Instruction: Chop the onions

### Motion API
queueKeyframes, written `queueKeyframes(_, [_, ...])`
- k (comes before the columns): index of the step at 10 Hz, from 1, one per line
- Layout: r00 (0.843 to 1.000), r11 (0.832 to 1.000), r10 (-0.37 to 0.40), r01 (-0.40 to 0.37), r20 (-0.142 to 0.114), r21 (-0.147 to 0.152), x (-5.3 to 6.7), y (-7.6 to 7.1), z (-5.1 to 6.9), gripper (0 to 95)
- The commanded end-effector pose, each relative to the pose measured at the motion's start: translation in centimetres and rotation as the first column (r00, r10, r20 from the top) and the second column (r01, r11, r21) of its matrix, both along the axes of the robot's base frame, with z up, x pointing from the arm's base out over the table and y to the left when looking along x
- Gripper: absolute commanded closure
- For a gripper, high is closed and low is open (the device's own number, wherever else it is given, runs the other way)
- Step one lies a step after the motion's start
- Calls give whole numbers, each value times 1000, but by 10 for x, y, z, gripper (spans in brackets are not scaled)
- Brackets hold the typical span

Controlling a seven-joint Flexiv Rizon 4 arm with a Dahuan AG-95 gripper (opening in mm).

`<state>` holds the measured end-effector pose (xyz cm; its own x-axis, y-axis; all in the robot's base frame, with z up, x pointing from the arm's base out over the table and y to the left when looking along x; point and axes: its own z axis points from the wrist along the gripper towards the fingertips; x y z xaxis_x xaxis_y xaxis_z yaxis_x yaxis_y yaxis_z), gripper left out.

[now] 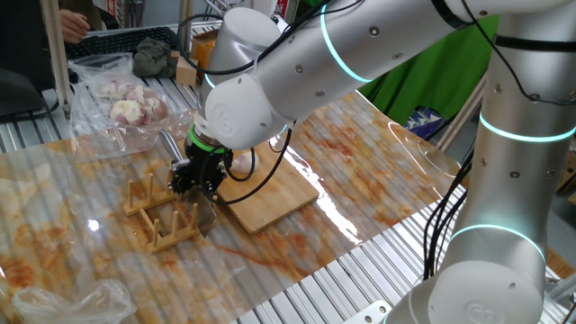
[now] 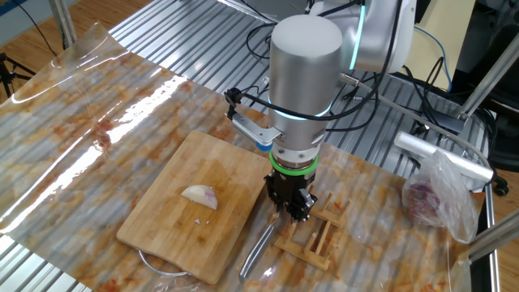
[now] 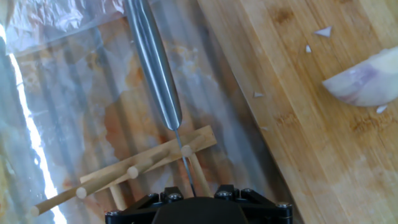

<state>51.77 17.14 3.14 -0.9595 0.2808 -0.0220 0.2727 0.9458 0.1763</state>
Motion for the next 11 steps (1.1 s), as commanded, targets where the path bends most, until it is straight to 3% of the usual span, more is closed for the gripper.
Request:
queueKeyframes(1, [1000, 1000, 0, 0, 0, 8, 0, 0, 0, 570])
queueKeyframes(3, [1000, 1000, 10, -10, 1, 8, 0, 0, -1, 950])
queueKeyframes(7, [1000, 1000, 13, -13, 1, 2, -1, 1, 0, 950])
queueKeyframes(8, [1000, 1000, 8, -8, 1, 13, -1, 3, 2, 950])
queueKeyframes(11, [1000, 1000, -2, 2, 1, -4, -3, 7, 4, 950])
